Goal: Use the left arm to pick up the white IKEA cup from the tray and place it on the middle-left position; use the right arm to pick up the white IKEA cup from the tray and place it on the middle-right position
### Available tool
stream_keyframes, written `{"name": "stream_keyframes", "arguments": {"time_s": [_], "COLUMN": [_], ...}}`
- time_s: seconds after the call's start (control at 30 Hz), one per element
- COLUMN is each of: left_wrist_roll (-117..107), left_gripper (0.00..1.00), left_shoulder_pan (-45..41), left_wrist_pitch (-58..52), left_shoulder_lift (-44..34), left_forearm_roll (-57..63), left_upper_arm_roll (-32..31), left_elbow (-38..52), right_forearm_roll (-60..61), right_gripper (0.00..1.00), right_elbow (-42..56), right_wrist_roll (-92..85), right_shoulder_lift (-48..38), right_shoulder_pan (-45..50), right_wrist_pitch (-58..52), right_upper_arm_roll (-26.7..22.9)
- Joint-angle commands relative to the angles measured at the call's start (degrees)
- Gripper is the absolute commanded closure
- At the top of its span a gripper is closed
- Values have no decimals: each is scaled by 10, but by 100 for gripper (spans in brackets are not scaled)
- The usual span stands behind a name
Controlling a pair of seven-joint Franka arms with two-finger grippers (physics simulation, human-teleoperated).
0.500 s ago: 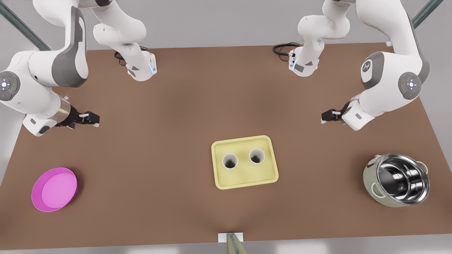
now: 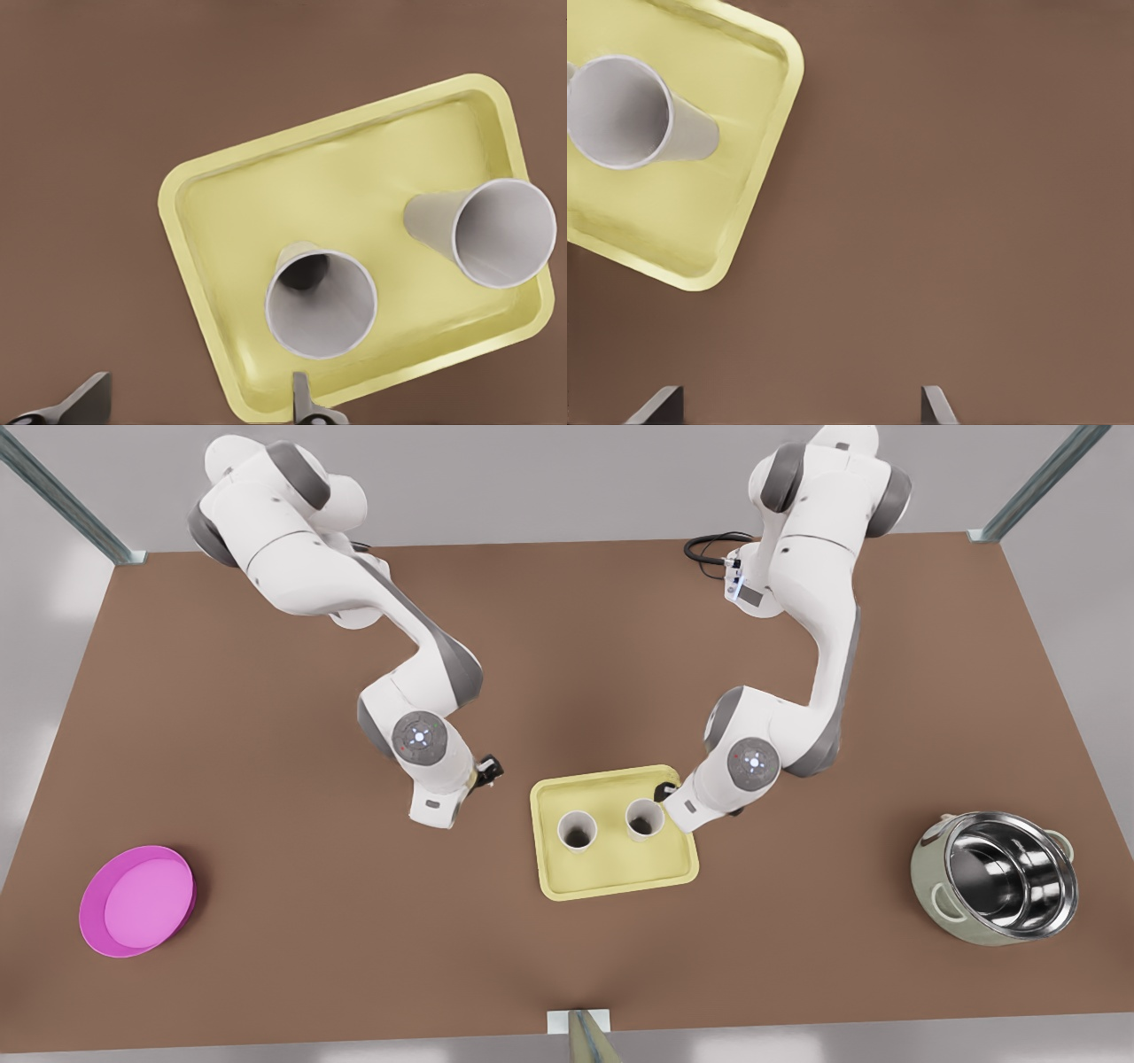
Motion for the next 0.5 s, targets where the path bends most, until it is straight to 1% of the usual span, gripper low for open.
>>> {"name": "stream_keyframes", "arguments": {"time_s": [0.0,0.03,0.07,0.1,0.13,0.17,0.2,0.27,0.3,0.37,0.47], "left_wrist_roll": [-97,-98,-111,-132,-140,-136,-135,-136,-138,-141,-141], "left_gripper": [0,0,0,0,0,0,0,0,0,0,0], "left_shoulder_pan": [-1,-1,-9,-19,-23,-23,-22,-22,-22,-23,-23], "left_wrist_pitch": [94,122,122,122,122,123,123,123,123,156,157], "left_shoulder_lift": [20,28,31,35,40,40,43,47,52,51,52], "left_forearm_roll": [4,4,5,27,31,31,39,39,39,38,37], "left_upper_arm_roll": [0,0,0,0,0,0,1,1,1,1,1], "left_elbow": [16,16,13,13,12,8,3,-1,-6,-38,-45], "right_forearm_roll": [-65,-90,-107,-111,-113,-114,-114,-114,-114,-114,-136], "right_gripper": [0,0,0,0,0,0,0,0,0,0,0], "right_elbow": [40,73,126,163,178,231,249,275,280,280,276], "right_wrist_roll": [369,376,398,400,400,399,399,400,408,420,422], "right_shoulder_lift": [52,86,124,150,168,204,221,244,250,249,253], "right_shoulder_pan": [9,25,39,51,57,69,78,99,102,112,126], "right_wrist_pitch": [110,134,136,140,177,185,201,220,220,205,198], "right_upper_arm_roll": [15,15,19,21,22,29,30,33,44,47,50]}}
